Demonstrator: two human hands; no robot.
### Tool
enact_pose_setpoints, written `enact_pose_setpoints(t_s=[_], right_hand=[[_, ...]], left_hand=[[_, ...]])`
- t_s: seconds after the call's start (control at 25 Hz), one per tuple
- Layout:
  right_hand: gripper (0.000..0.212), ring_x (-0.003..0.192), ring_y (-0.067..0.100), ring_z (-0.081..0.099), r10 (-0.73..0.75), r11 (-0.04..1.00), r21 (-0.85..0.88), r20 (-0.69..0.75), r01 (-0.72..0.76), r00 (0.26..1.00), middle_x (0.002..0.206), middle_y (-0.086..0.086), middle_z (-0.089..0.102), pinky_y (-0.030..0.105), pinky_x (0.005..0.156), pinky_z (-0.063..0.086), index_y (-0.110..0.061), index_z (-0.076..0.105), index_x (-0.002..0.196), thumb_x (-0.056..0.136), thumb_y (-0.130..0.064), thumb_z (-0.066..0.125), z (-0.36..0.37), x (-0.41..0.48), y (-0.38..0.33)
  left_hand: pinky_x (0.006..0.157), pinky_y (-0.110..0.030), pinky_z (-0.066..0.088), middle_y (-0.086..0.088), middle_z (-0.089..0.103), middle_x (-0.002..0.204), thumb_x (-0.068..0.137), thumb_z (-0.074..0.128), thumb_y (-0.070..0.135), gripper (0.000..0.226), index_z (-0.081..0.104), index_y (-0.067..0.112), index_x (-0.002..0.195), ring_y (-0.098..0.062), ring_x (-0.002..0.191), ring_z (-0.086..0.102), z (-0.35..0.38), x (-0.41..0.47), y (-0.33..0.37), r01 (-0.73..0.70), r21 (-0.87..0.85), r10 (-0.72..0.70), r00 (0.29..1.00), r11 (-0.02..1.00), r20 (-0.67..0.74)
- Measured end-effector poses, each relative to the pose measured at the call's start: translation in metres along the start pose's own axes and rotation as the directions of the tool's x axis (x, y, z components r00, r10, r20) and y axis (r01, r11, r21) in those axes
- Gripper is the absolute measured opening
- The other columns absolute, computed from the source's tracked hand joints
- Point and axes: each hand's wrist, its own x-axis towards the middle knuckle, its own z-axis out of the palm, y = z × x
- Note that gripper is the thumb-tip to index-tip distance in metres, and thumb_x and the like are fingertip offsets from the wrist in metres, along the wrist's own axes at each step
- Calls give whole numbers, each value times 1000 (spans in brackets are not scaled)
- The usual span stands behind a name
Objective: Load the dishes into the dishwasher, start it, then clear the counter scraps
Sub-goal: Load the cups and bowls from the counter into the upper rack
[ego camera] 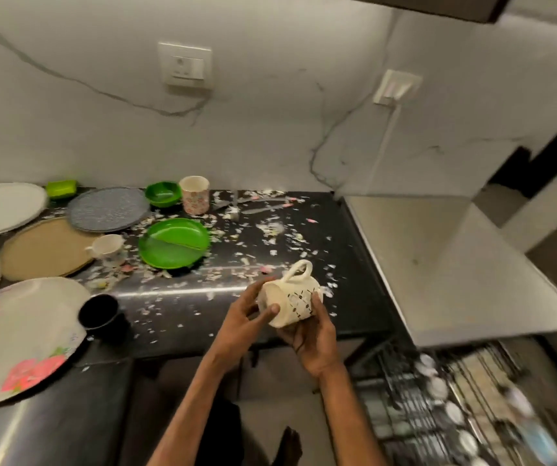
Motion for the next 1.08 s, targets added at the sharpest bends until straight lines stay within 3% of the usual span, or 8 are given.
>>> enact_pose_setpoints(t_s=[0.16, 0.28, 0.4, 0.56, 0.64, 0.8, 0.96, 1.08], right_hand=[[62, 120, 36, 60, -113, 983, 138, -41, 118, 993, 141, 22, 54, 47, 84, 59, -10, 53, 141, 95, -52, 52, -67, -48, -37], [65, 117, 35, 62, -141, 960, 233, -86, 157, 986, 138, 22, 56, 48, 82, 59, -8, 50, 143, 95, -53, 49, -112, -77, -63], [75, 109, 32, 64, -95, 957, 264, -113, 122, 989, 129, 17, 63, 46, 77, 59, -11, 53, 141, 89, -64, 46, -152, -100, -92], [83, 96, 25, 68, -17, 999, -54, -177, 7, 984, 114, 11, 70, 39, 70, 61, -19, 60, 131, 89, -80, 23, -220, -121, -137], [84, 83, 22, 70, -31, 982, -189, -290, -25, 956, 106, 14, 70, 36, 64, 60, -15, 58, 131, 88, -80, 26, -258, -134, -160], [65, 85, 16, 70, -120, 981, -187, -371, 53, 921, 103, 4, 71, 43, 81, 61, -24, 57, 131, 87, -71, 47, -333, -172, -178], [57, 102, 16, 69, -156, 962, -271, -508, 15, 847, 122, -3, 64, 39, 85, 60, -34, 44, 133, 86, -54, 68, -398, -191, -168], [46, 90, 1, 69, -130, 984, -175, -567, 35, 813, 115, -10, 65, 20, 68, 56, -34, 48, 124, 87, -38, 74, -431, -197, -142]], left_hand=[[87, -32, 57, 4, 66, 123, 85, 74, 33, 47, 58, 28, 129, -19, 113, 63, 83, 9, -10, 19, 93, -34, 987, 995, 158], [97, -32, 53, 3, 60, 132, 78, 78, 49, 76, 45, 22, 141, -15, 123, 58, 147, 17, -14, 101, 130, -138, 936, 986, 325], [89, -20, 52, 5, 56, 137, 79, 81, 34, 81, 36, 24, 145, -2, 117, 59, 214, 29, -21, 130, 162, -191, 870, 978, 455], [81, -21, 55, 0, 62, 127, 68, 88, 29, 87, 43, 18, 142, -13, 113, 63, 300, 48, -46, 175, 173, -223, 922, 969, 315], [87, -26, 54, 2, 62, 126, 63, 88, 43, 92, 45, 19, 141, -14, 113, 63, 337, 59, -60, 158, 210, -212, 939, 965, 270], [88, -30, 56, -1, 61, 125, 60, 83, 57, 98, 45, 15, 140, -16, 110, 64, 412, 66, -101, 189, 363, -301, 911, 912, 282], [82, -42, 60, -6, 70, 115, 60, 82, 57, 81, 60, 17, 127, -21, 99, 71, 466, 81, -151, 262, 483, -491, 752, 835, 441], [78, -42, 61, -8, 72, 114, 69, 83, 48, 65, 63, 21, 124, -21, 97, 72, 484, 94, -192, 322, 601, -668, 516, 731, 536]])
